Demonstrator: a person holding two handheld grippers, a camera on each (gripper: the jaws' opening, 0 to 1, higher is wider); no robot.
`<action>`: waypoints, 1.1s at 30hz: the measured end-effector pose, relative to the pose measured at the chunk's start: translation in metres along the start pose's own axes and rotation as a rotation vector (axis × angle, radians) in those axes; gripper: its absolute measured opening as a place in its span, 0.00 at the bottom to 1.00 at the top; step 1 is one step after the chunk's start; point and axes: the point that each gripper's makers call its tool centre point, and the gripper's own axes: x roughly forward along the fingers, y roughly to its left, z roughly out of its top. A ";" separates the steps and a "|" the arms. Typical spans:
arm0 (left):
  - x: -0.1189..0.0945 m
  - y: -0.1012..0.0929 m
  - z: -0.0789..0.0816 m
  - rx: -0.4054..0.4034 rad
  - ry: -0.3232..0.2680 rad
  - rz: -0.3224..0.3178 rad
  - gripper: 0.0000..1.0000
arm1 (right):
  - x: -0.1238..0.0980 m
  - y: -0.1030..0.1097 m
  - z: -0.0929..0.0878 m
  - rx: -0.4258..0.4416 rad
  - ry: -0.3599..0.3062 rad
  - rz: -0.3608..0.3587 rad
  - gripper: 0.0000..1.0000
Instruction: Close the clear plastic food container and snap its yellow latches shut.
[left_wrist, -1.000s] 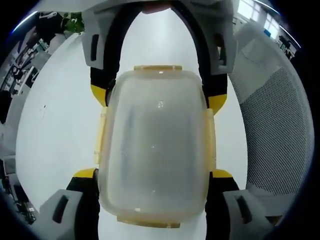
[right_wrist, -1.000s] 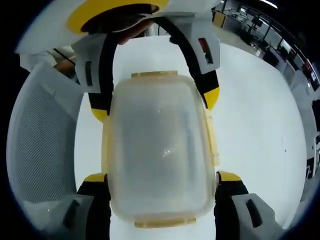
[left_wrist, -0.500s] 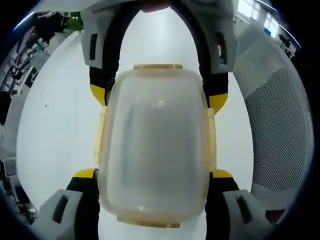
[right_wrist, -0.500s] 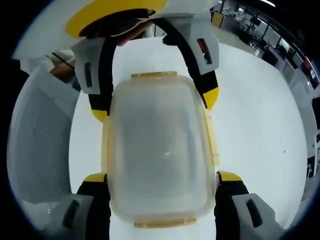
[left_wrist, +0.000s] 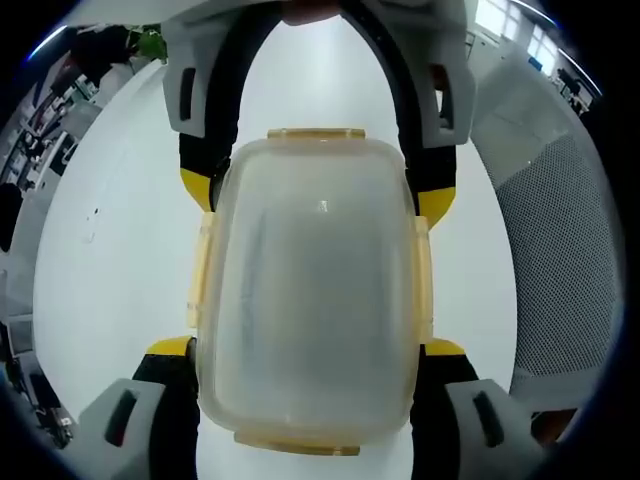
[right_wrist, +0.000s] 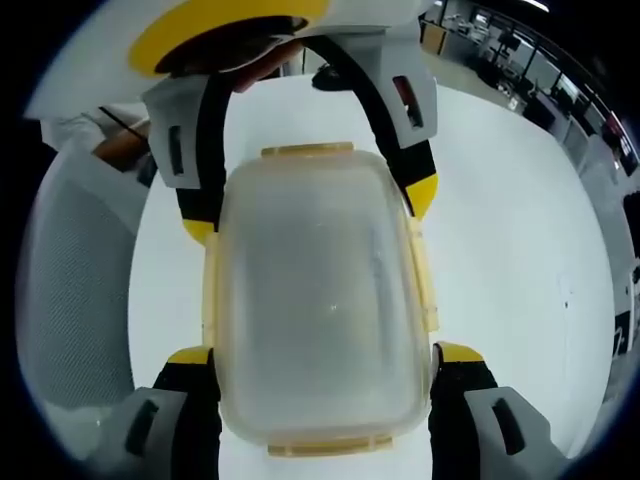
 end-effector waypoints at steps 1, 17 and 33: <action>0.000 0.001 0.000 0.001 0.001 0.000 0.88 | 0.000 -0.001 0.000 0.002 -0.001 0.000 0.87; 0.001 0.018 0.002 0.000 0.004 0.000 0.88 | 0.000 -0.019 0.000 0.004 -0.004 0.002 0.88; 0.004 0.032 0.004 -0.012 0.004 0.003 0.88 | 0.000 -0.035 -0.001 -0.007 -0.002 0.008 0.88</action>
